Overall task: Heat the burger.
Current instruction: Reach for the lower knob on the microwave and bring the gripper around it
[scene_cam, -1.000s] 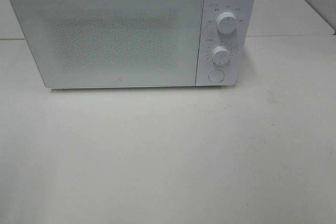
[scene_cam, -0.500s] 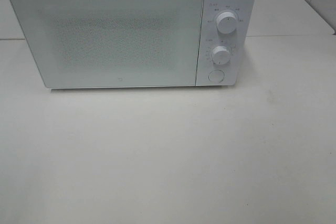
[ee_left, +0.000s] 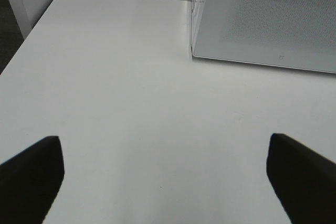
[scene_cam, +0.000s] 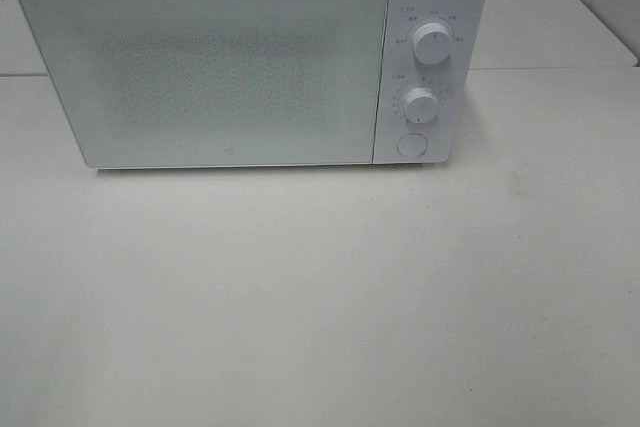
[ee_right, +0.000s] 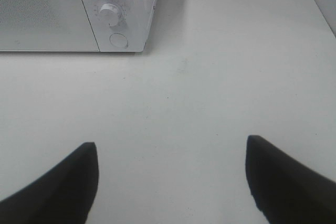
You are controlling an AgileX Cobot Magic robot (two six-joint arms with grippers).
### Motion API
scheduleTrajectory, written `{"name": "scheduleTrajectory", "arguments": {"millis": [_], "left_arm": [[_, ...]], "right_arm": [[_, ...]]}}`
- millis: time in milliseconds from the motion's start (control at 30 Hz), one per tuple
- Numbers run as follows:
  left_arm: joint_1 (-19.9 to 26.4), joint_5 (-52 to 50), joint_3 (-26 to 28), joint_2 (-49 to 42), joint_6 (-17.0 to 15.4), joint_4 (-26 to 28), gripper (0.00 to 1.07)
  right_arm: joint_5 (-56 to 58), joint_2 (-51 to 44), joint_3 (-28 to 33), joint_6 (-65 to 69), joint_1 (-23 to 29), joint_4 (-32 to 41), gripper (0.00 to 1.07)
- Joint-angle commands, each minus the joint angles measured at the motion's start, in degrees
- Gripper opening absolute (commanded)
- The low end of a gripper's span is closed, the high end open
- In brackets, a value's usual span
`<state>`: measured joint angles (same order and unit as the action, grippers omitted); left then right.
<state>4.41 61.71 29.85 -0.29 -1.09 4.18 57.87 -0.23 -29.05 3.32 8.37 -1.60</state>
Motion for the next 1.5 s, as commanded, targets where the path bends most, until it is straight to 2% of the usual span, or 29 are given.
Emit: {"name": "scheduleTrajectory", "arguments": {"millis": [33,1267,1500], "left_arm": [[0.17,-0.52,-0.23,-1.38,0.06,0.52,0.98],[0.17,-0.52,-0.23,-1.38,0.06,0.52,0.98],[0.17,-0.52,-0.23,-1.38,0.06,0.52,0.98]], "right_arm": [[-0.80,-1.55,0.29,-0.86,-0.40,-0.17,0.75],[-0.86,-1.26,0.29,-0.92,-0.40,0.97,0.75],[-0.86,3.61,0.29,-0.92,-0.40,1.26,0.75]]}}
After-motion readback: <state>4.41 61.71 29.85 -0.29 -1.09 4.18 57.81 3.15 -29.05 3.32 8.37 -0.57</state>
